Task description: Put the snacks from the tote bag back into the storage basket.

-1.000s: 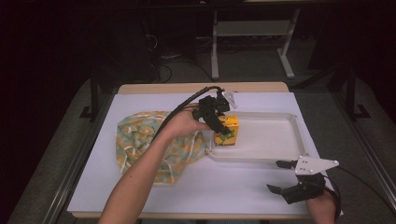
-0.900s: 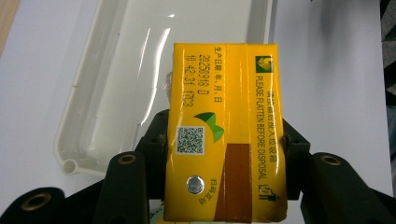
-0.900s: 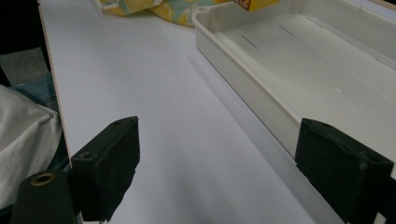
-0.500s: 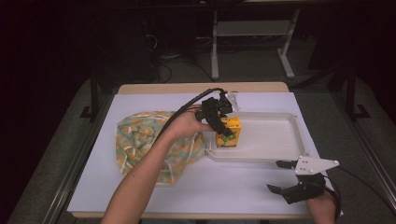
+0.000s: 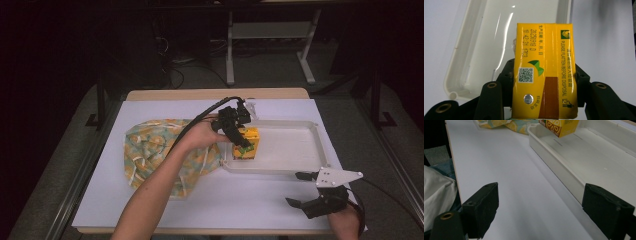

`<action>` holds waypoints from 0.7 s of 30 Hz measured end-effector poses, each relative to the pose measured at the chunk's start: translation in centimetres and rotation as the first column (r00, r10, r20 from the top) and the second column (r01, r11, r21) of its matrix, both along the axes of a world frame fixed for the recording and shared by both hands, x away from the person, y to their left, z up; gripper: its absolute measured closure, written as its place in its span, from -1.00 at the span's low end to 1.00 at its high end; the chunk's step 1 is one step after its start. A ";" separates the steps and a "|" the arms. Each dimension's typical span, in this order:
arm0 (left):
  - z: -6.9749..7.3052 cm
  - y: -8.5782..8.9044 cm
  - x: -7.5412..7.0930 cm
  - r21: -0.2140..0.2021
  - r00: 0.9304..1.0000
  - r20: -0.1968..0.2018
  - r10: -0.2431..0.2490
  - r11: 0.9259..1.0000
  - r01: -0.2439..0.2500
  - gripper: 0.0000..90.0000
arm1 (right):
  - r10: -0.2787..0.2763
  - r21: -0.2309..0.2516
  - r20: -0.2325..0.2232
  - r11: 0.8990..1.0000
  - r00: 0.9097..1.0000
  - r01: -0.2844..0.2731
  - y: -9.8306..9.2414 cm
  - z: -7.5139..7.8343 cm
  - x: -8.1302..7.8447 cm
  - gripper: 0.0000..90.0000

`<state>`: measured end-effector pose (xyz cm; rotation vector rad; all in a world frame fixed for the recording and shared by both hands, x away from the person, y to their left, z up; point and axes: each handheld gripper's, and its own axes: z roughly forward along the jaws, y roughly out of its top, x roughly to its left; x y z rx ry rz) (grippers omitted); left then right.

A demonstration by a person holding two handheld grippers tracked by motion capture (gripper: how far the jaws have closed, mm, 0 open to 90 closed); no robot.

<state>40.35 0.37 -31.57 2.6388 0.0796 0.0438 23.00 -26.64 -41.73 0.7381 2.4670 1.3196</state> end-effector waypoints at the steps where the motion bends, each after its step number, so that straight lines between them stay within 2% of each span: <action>1: -0.1 0.0 0.0 -0.002 1.000 -0.003 0.001 1.000 -0.001 0.12 | 0.000 0.001 -0.001 1.000 1.000 0.000 0.0 0.0 0.0 -0.70; 21: -1.0 -0.4 -0.2 0.008 1.000 -0.015 -0.010 1.000 0.011 0.12 | 0.000 0.000 0.000 1.000 1.000 0.000 0.1 0.0 0.0 -0.70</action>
